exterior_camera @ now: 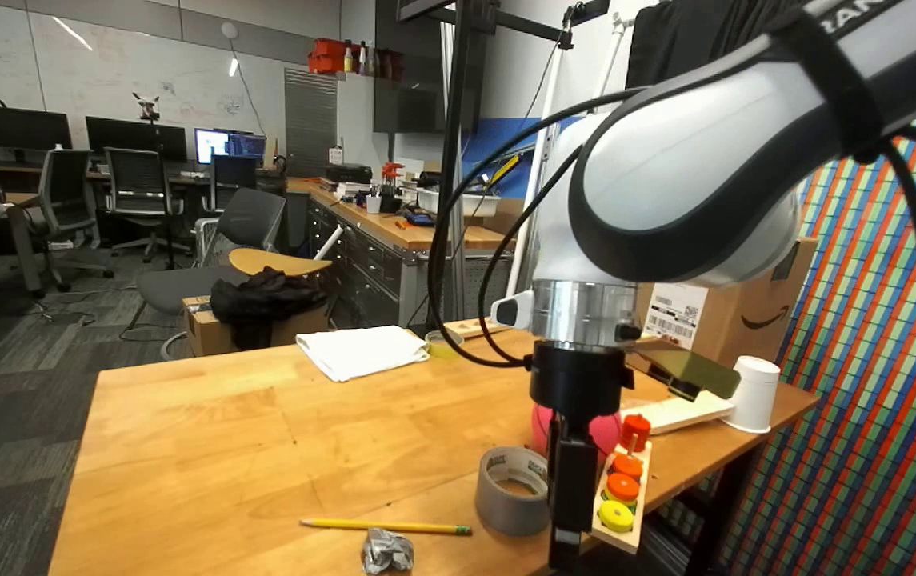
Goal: Move the basketball to the right
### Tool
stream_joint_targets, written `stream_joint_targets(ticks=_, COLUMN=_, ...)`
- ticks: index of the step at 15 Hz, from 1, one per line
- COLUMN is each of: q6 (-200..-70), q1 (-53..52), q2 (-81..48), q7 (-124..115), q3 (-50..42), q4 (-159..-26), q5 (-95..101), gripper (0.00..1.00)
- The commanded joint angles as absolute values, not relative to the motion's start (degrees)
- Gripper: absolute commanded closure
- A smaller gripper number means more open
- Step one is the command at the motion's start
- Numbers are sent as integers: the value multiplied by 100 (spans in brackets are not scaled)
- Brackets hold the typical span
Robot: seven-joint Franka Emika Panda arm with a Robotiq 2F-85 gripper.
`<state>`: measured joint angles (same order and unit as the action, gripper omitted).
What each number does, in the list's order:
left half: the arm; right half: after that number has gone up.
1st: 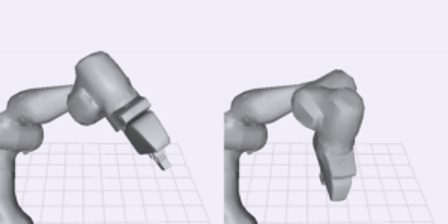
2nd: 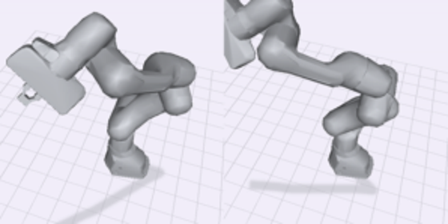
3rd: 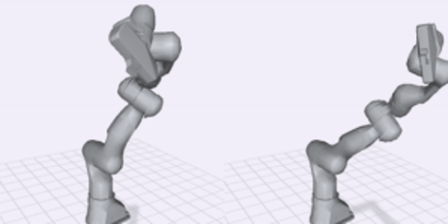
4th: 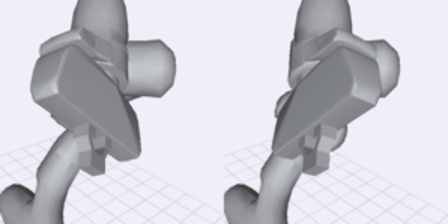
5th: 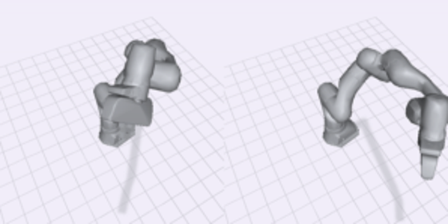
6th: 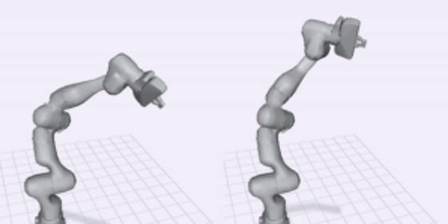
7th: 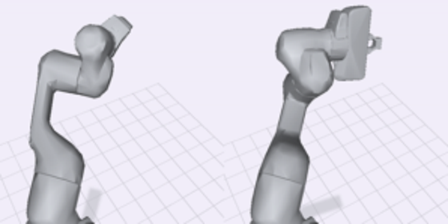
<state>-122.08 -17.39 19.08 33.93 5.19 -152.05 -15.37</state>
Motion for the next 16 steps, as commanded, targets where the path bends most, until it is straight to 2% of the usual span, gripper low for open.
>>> stream_joint_targets(ticks=1, q6=-12443, q1=-1647, q2=1348, q7=3520, q3=469, q4=-14977, q5=-1484, gripper=0)
stream_joint_targets(ticks=9, q6=-12355, q1=-506, q2=128, q7=3269, q3=33, q4=-13759, q5=312, gripper=0)
stream_joint_targets(ticks=12, q6=-12195, q1=-158, q2=-321, q7=3045, q3=-109, q4=-12903, q5=1099, gripper=0)
stream_joint_targets(ticks=16, q6=-12094, q1=70, q2=-340, q7=2811, q3=-190, q4=-11885, q5=2028, gripper=0)
